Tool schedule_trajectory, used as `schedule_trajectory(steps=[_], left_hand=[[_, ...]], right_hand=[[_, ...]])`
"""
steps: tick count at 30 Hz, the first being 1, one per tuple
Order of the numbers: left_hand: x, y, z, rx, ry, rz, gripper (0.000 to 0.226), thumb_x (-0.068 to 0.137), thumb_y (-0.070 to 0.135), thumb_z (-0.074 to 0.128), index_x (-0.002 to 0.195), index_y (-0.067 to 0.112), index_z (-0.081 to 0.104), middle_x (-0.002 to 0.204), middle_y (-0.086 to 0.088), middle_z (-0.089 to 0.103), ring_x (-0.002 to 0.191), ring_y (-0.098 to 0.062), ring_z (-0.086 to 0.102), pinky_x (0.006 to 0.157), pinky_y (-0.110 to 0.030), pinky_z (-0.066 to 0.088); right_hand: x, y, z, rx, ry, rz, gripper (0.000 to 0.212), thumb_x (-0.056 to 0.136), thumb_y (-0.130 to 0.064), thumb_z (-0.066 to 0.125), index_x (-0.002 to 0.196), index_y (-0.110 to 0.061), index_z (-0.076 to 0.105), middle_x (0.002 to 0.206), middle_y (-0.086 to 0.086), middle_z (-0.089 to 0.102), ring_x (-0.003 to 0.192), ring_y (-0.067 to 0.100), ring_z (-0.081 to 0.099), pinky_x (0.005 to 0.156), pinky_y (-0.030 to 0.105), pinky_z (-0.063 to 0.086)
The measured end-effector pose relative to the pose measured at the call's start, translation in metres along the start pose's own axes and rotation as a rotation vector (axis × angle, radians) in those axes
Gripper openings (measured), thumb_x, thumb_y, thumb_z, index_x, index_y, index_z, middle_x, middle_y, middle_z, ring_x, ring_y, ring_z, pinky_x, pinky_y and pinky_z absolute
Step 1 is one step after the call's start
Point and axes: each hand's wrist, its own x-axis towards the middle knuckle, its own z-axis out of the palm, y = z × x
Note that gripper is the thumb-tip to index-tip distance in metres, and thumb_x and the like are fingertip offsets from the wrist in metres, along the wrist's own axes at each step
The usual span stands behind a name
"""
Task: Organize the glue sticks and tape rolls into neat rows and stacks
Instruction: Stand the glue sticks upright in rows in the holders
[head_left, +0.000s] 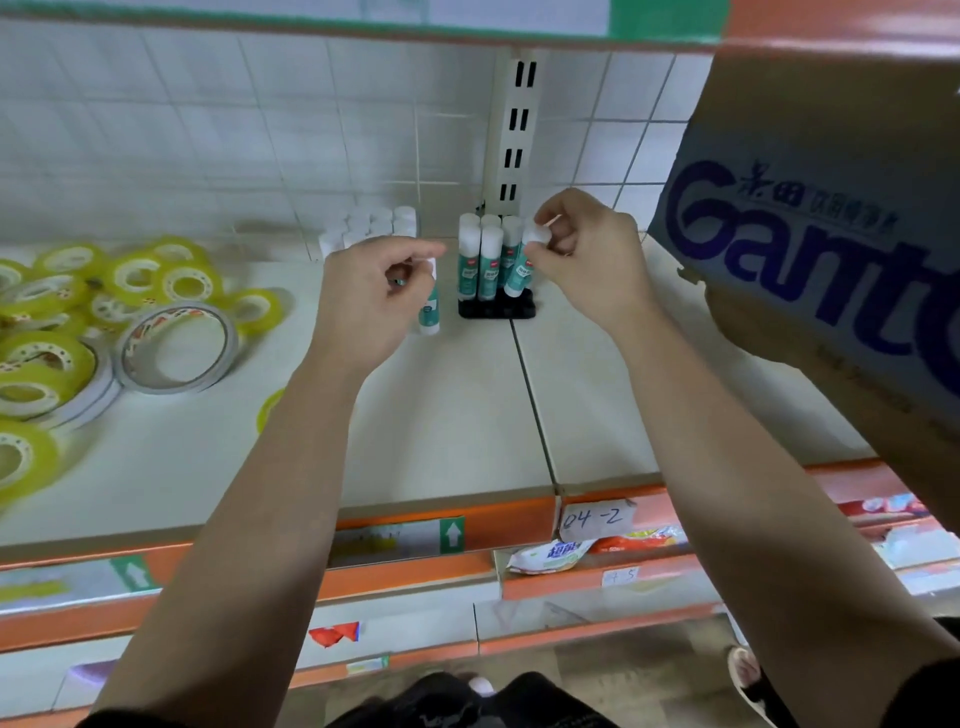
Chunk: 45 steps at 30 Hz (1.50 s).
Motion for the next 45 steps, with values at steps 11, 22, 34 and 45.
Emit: schedule_trajectory(steps=[11,22,34,45], left_hand=[[0.002,-0.009,0.001,-0.033,0.037,-0.066,0.027,0.091,0.011,0.058,0.111,0.018,0.074,0.078,-0.01,0.068,0.068,-0.028,0.056,0.073,-0.032,0.053],[-0.003,0.0,0.003,0.013,0.032,-0.023,0.025,0.091,0.007,0.059,0.108,0.015,0.075,0.078,0.009,0.066,0.062,0.003,0.053,0.067,-0.006,0.04],[-0.002,0.007,0.0,0.012,0.022,0.006,0.026,0.09,0.007,0.059,0.109,0.016,0.075,0.083,0.021,0.063,0.066,0.006,0.056,0.073,-0.015,0.048],[0.008,0.025,0.003,-0.021,-0.01,0.062,0.025,0.091,0.006,0.059,0.109,0.014,0.074,0.077,0.016,0.062,0.062,0.007,0.054,0.065,-0.007,0.039]], right_hand=[[0.004,-0.001,0.015,-0.045,0.029,-0.097,0.015,0.078,-0.01,0.073,0.091,-0.004,0.069,0.074,-0.002,0.063,0.071,0.016,0.062,0.072,0.025,0.05],[0.005,0.001,0.022,-0.077,0.018,-0.102,0.016,0.083,-0.01,0.073,0.096,0.0,0.071,0.09,0.012,0.073,0.086,0.026,0.068,0.081,0.037,0.054],[0.005,0.001,0.023,-0.113,0.076,-0.183,0.011,0.085,-0.013,0.068,0.086,-0.002,0.071,0.074,0.009,0.069,0.067,0.024,0.061,0.067,0.032,0.05],[0.0,0.002,0.015,-0.044,-0.014,-0.093,0.035,0.081,-0.016,0.074,0.116,-0.016,0.067,0.09,0.006,0.073,0.084,0.02,0.069,0.076,0.024,0.051]])
